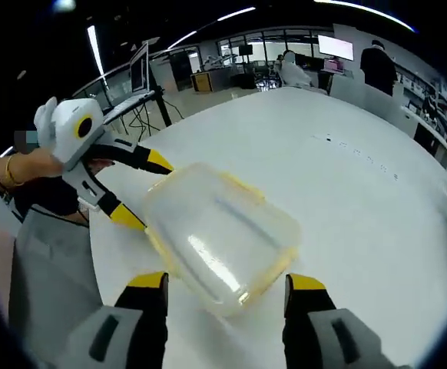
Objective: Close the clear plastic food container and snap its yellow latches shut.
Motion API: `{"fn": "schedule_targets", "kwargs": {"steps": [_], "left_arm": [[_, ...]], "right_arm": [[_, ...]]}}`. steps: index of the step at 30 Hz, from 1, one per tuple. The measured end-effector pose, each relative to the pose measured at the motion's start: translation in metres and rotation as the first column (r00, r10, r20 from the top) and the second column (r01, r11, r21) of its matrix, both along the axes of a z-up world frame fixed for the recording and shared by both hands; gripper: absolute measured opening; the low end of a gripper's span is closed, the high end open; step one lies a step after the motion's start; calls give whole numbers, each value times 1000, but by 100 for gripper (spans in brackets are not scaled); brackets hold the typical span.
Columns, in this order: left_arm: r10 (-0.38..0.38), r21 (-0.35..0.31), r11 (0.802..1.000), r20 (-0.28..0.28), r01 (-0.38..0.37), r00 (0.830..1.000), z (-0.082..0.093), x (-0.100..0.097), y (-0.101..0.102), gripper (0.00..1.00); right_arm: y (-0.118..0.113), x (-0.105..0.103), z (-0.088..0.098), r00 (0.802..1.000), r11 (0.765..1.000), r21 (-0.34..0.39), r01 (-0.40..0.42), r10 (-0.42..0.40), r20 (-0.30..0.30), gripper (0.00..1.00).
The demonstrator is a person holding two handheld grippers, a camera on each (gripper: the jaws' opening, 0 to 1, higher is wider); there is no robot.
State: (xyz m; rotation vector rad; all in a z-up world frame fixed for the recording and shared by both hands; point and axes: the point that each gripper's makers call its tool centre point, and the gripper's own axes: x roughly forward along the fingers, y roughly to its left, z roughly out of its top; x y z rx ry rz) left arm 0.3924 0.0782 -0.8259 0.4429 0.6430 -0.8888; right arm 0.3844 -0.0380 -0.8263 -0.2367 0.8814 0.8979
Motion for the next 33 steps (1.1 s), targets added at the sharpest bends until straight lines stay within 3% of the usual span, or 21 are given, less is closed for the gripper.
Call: {"fn": "schedule_targets", "kwargs": {"steps": [16,23,33], "left_arm": [[-57,42,998,15,56,998,-6,22,-4,46],[-67,58,996,28,65,997,-5,40,-5,45],[-18,55,998,44,16,999,-5,66,-3,43]], "right_arm": [[-4,15,-9,1000,1000,-11,4,-4,-15,59],[-7,35,-5,1000,1000,-9,16,-16,3,59],[-6,65,-3,999,1000,-17,1,-1,41,59]]}}
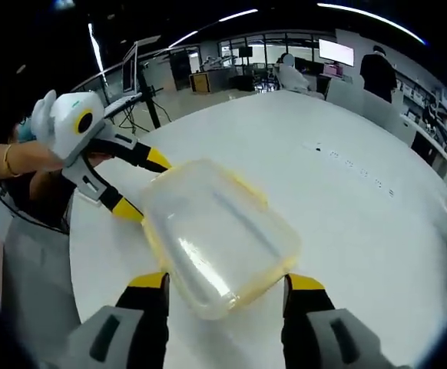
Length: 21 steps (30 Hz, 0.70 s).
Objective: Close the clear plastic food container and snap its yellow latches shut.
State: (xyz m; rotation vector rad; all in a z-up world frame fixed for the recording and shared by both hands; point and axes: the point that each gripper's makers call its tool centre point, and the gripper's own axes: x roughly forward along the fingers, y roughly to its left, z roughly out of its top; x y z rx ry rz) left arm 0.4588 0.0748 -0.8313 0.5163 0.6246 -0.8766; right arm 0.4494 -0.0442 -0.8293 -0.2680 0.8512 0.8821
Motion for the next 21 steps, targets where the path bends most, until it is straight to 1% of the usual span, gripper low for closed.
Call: {"fn": "schedule_targets", "kwargs": {"steps": [4,6,7,11,15,21], "left_arm": [[23,-1,1000,11,-23,1000,0,10,1,42],[5,30,1000,39,-6,999,1,14,1,41],[1,42,999,43,-3,999,0,15,1,40],[-1,32,999,38,0,999,-1,18,0,41],[5,33,999,42,-7,999,-1,21,2,41],[20,33,999,35,-21,999,-3,22,6,40]], "right_arm": [[0,11,-1,1000,1000,-6,-5,5,10,58],[-1,15,-3,1000,1000,-14,-7,7,15,57],[-2,16,-4,1000,1000,-20,-8,8,16,57],[-4,21,-6,1000,999,-31,-9,9,18,57],[-6,24,-7,1000,1000,-17,6,-5,12,56],[-7,25,-9,1000,1000,-16,22,-22,3,56]]}}
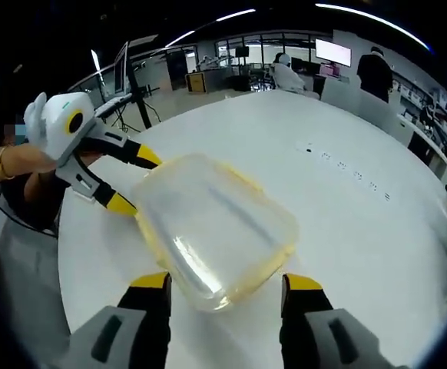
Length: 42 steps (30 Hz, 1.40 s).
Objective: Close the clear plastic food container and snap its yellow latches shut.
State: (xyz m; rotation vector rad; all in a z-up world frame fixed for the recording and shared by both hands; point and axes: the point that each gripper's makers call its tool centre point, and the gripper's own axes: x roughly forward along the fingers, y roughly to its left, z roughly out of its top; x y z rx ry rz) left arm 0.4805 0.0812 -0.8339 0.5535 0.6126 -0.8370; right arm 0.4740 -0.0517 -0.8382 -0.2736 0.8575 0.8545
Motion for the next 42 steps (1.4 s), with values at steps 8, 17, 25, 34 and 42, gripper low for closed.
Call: {"fn": "schedule_targets", "kwargs": {"steps": [8,17,25,34,42], "left_arm": [[-10,52,999,37,8,999,5,-2,10,41],[-14,51,999,42,12,999,18,-21,20,44],[77,-51,996,30,-76,997,39,-43,36,44],[142,-111,984,29,-138,990,61,-89,56,50],[186,-161,971,25,-180,982,70,-125,60,52]], "right_arm": [[-1,-5,4,1000,999,22,29,-29,2,56],[-8,-15,18,997,998,6,64,-64,48,59],[-7,-38,37,995,996,37,84,-86,55,60],[-2,-71,54,993,996,42,82,-85,76,61],[-1,-110,66,988,993,69,101,-108,108,61]]}}
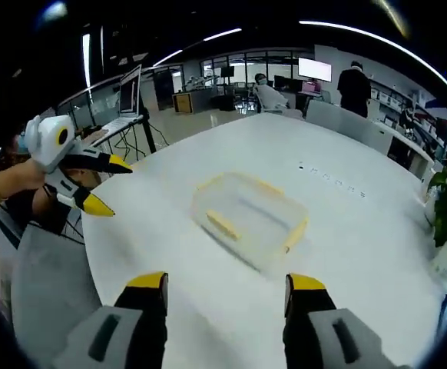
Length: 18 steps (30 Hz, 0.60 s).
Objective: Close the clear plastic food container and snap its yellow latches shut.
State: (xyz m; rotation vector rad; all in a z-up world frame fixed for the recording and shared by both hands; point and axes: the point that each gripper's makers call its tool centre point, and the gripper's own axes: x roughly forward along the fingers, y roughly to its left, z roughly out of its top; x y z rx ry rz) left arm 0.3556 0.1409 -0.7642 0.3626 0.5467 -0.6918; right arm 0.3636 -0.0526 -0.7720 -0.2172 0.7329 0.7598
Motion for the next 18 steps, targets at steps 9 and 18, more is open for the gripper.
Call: {"fn": "schedule_targets", "kwargs": {"steps": [9,18], "left_arm": [[56,-86,995,81,-49,995,19,-31,-2,57],[71,-116,991,22,-68,997,8,-59,5,77]], "right_arm": [[-6,-47,3,999,997,53,49,-49,-4,62],[-14,-82,-1,992,987,102,122,-123,6,74]]}}
